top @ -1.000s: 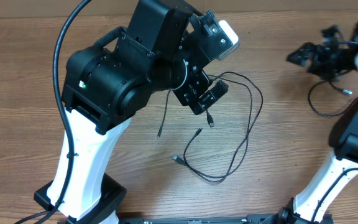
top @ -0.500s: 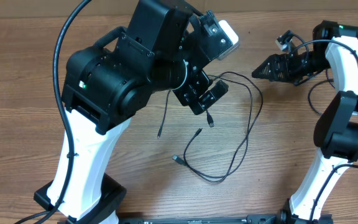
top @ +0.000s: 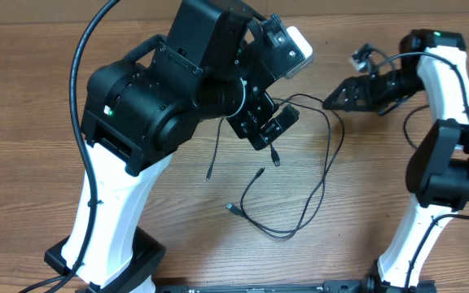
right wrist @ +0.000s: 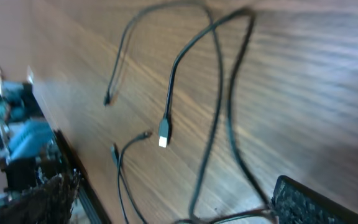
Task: Untangle cables
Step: 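Move the right gripper back toward the left gripper over the cables, then grasp a black cable below the left gripper and lift it up-right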
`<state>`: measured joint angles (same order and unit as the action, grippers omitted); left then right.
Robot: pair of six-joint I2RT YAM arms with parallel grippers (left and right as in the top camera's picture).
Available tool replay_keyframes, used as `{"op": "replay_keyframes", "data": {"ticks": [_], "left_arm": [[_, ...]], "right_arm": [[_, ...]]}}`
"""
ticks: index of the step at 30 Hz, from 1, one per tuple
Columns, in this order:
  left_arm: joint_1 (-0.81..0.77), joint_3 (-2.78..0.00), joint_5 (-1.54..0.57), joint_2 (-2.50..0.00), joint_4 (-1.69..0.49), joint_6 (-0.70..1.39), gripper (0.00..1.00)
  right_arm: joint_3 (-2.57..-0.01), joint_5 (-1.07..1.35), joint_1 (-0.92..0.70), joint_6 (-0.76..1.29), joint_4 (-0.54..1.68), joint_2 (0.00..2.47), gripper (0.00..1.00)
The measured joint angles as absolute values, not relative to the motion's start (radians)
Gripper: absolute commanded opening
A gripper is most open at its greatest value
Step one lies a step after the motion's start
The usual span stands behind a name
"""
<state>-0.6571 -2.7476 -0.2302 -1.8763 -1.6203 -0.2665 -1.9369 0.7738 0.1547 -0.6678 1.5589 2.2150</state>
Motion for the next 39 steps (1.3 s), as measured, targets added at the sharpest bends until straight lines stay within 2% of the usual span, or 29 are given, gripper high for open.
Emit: {"op": "replay_keyframes", "data": {"ticks": [8,21,24,29,30,33,35,39], "left_arm": [[-0.657,-2.748,-0.23,-1.876,-1.62,-0.266,1.0],[-0.657,-2.748,-0.23,-1.876,-1.62,-0.266,1.0],[-0.657,-2.748,-0.23,-1.876,-1.62,-0.266,1.0],[-0.657,-2.748,-0.23,-1.876,-1.62,-0.266,1.0],[-0.657,-2.748,-0.23,-1.876,-1.62,-0.266,1.0],[-0.657,-2.748,-0.23,-1.876,-1.62,-0.266,1.0],[-0.657,-2.748,-0.23,-1.876,-1.62,-0.266,1.0],[-0.657,-2.748,-0.23,-1.876,-1.62,-0.266,0.99]], "right_arm": [[-1.937,0.673,0.043,-0.653,1.57,2.215,1.0],[-1.936,0.533,0.034,-0.55,1.574,2.215,1.0],[-1.907,0.532,0.033,-0.549,1.553,2.212,0.96],[-1.824,0.536,0.027,-0.543,1.501,2.21,0.77],[-1.811,0.537,0.023,-0.541,1.492,2.21,0.68],[-1.791,0.547,0.004,-0.543,1.472,2.21,0.25],[-1.79,0.549,-0.013,-0.544,1.462,2.21,0.04],[-1.79,0.553,-0.036,-0.536,1.459,2.21,0.04]]}}
